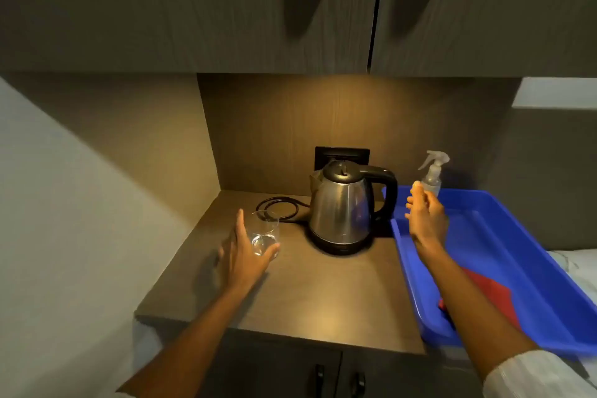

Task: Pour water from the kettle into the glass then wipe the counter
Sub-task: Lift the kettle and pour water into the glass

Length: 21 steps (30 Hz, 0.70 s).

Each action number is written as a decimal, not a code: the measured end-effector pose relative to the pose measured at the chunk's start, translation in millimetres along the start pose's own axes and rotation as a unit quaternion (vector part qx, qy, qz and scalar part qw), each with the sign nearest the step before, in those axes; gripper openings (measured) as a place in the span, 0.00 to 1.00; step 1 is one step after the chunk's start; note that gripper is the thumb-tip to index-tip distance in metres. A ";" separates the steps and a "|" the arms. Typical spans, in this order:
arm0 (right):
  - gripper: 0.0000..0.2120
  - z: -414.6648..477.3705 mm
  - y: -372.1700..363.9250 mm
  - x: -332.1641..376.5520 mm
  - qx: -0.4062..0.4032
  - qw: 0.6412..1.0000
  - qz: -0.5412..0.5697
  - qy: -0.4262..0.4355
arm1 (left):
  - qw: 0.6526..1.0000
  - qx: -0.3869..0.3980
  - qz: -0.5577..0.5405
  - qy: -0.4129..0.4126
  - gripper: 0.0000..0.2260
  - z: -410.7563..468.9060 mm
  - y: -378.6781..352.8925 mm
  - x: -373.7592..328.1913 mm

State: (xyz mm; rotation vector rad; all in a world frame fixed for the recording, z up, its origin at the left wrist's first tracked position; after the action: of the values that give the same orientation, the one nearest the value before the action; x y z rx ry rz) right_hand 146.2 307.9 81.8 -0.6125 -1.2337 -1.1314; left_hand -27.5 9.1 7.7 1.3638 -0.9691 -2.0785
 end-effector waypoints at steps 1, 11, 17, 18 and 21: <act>0.20 10.9 -7.7 -4.5 0.005 0.999 0.019 -0.035 | 0.999 0.015 -0.042 0.029 0.53 2.1 -7.7 5.2; 0.17 78.6 -68.0 -51.6 0.019 0.965 0.157 -0.207 | 0.970 0.052 -0.213 0.109 0.45 30.2 -45.4 28.9; 0.11 89.0 -85.8 -26.2 -0.028 0.972 0.160 -0.168 | 0.977 0.084 -0.185 0.063 0.44 42.2 -44.4 35.5; 0.13 92.6 -88.3 -15.6 -0.020 0.981 0.142 -0.132 | 0.977 0.089 -0.183 0.061 0.45 43.9 -44.3 36.6; 0.14 95.2 -95.3 28.3 0.019 0.996 0.083 -0.007 | 0.977 0.089 -0.187 0.057 0.44 44.1 -42.9 34.8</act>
State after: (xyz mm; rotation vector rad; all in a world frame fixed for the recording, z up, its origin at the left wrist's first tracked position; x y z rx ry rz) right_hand 18.4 345.9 116.2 -0.6820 -1.1915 -0.9640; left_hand -82.0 25.3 -34.3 1.8583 -0.9233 -2.1853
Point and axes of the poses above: each hand's wrist, its own z-axis towards the middle knuckle, its own y-axis out of the back of the hand, x = y × z, the point moved 3 cm from there along z, towards the middle knuckle, and after that the axes turned 4 degrees about z, right-handed, at the moved point
